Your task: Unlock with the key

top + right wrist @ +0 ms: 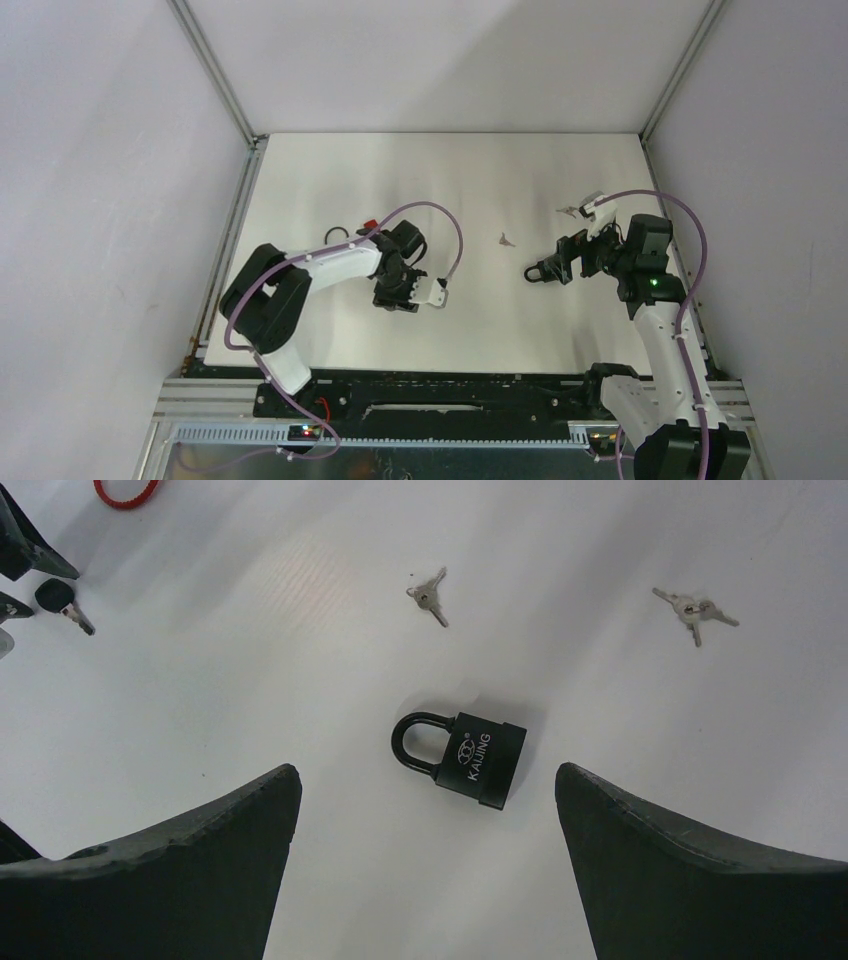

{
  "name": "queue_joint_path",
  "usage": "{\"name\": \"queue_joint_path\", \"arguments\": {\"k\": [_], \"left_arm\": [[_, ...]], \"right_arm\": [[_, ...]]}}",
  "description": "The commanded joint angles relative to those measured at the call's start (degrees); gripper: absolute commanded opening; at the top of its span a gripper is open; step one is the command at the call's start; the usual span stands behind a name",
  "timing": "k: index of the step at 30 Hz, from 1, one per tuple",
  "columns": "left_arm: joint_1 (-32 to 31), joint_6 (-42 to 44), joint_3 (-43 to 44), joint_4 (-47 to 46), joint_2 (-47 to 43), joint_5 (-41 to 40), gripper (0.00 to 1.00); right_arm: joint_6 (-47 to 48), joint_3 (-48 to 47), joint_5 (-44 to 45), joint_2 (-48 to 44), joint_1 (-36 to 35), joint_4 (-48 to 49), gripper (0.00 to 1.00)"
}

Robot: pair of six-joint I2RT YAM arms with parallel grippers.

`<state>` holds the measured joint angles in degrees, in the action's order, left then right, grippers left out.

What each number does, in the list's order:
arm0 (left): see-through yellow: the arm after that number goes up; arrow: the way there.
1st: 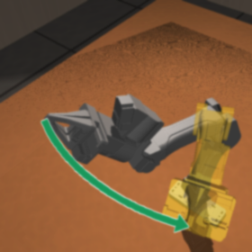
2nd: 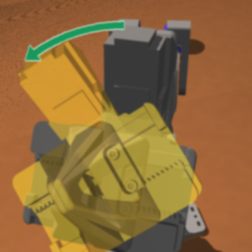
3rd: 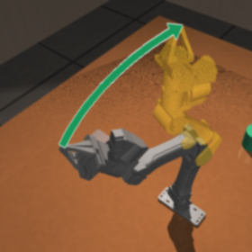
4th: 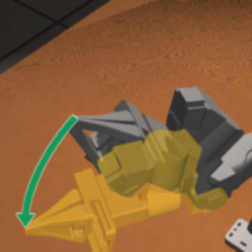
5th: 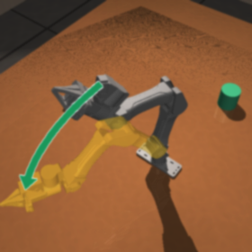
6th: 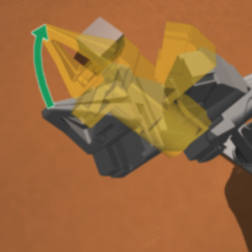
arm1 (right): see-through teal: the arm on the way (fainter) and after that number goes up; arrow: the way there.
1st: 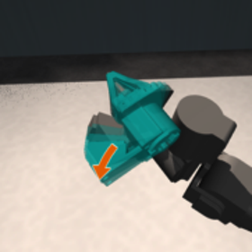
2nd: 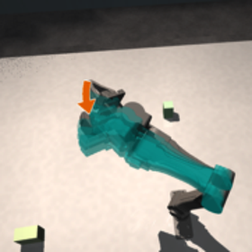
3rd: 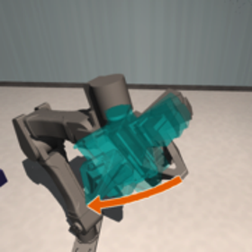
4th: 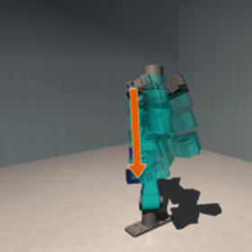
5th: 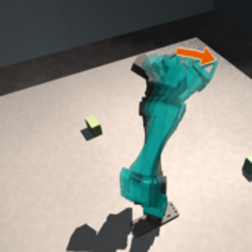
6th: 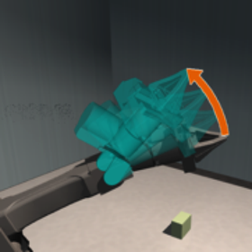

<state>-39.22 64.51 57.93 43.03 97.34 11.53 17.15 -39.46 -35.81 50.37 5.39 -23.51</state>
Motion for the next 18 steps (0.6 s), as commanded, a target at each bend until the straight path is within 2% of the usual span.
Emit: {"name": "queue_joint_path", "arguments": {"k": [1, 10, 18], "left_arm": [[-0.83, 0.84, 2.19, 1.42, 1.45, 1.65, 0.53], [-1.86, 0.69, 4.6, 4.07, 4.72, 0.08, 0.5], [-2.38, 0.18, 0.82, 0.43, 2.85, -1.82, 0.42]], "right_arm": [[0.59, 0.0, -0.87, 0.33, -0.32, 0.98, 1.0], [0.78, 0.0, -0.83, -0.16, -0.73, 0.87, 1.0], [0.76, 0.0, -1.08, -0.53, -0.82, 0.73, 1.0]]}}
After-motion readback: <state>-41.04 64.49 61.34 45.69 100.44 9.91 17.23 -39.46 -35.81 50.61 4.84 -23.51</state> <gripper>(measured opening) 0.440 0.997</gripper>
